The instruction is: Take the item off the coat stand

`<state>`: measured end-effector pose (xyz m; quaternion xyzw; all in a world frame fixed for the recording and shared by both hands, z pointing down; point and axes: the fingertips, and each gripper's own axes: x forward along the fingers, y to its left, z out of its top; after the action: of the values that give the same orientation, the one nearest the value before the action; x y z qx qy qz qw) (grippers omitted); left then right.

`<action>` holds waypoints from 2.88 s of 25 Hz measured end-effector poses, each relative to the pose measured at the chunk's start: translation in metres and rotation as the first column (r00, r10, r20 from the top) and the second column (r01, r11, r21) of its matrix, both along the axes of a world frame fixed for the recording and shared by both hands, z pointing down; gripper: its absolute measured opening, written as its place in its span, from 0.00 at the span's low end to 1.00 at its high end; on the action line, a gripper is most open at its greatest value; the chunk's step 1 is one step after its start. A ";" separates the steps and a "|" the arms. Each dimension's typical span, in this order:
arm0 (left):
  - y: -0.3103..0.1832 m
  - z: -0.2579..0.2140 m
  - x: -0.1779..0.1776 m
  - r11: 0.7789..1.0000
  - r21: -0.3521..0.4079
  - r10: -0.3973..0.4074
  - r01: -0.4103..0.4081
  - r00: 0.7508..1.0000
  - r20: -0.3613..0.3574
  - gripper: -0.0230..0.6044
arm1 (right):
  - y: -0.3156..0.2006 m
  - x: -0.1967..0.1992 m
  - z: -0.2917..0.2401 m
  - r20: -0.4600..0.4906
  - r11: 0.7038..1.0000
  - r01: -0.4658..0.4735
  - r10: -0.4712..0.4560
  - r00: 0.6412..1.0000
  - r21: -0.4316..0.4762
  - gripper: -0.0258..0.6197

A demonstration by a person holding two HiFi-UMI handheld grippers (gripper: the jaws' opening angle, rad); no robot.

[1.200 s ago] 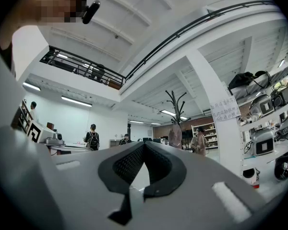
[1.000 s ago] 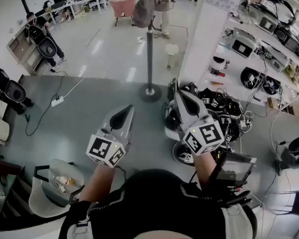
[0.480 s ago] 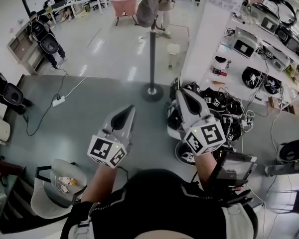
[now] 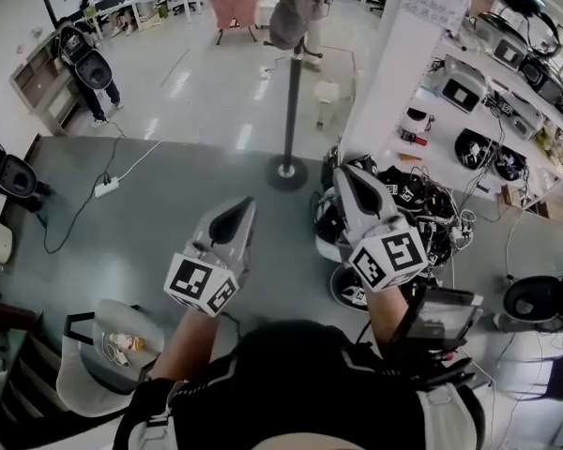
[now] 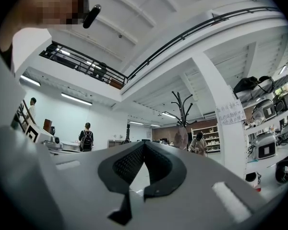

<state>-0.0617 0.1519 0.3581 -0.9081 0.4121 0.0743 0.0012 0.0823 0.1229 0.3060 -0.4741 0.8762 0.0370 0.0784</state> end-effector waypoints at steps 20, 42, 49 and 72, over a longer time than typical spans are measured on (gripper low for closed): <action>-0.050 0.007 -0.019 1.000 -0.007 -0.016 0.016 1.000 -0.002 0.06 | -0.053 -0.014 0.003 -0.001 1.000 0.010 -0.009 1.000 0.009 0.05; -0.172 0.002 0.030 0.998 -0.011 -0.068 0.069 0.998 0.016 0.06 | -0.182 0.035 0.000 0.017 0.998 0.063 -0.063 0.998 0.010 0.05; -0.199 0.001 0.041 0.996 -0.018 -0.090 0.090 0.996 0.016 0.06 | -0.208 0.042 -0.002 0.017 0.996 0.093 -0.094 0.995 0.007 0.05; -0.263 0.002 0.071 0.990 -0.027 -0.138 0.140 0.989 0.062 0.06 | -0.284 0.076 0.006 0.064 0.991 0.136 -0.135 0.989 -0.010 0.05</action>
<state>0.0091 -0.1109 0.3597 -0.8790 0.4751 0.0403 0.0047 0.1586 -0.1608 0.3119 -0.4150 0.9037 0.0103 0.1052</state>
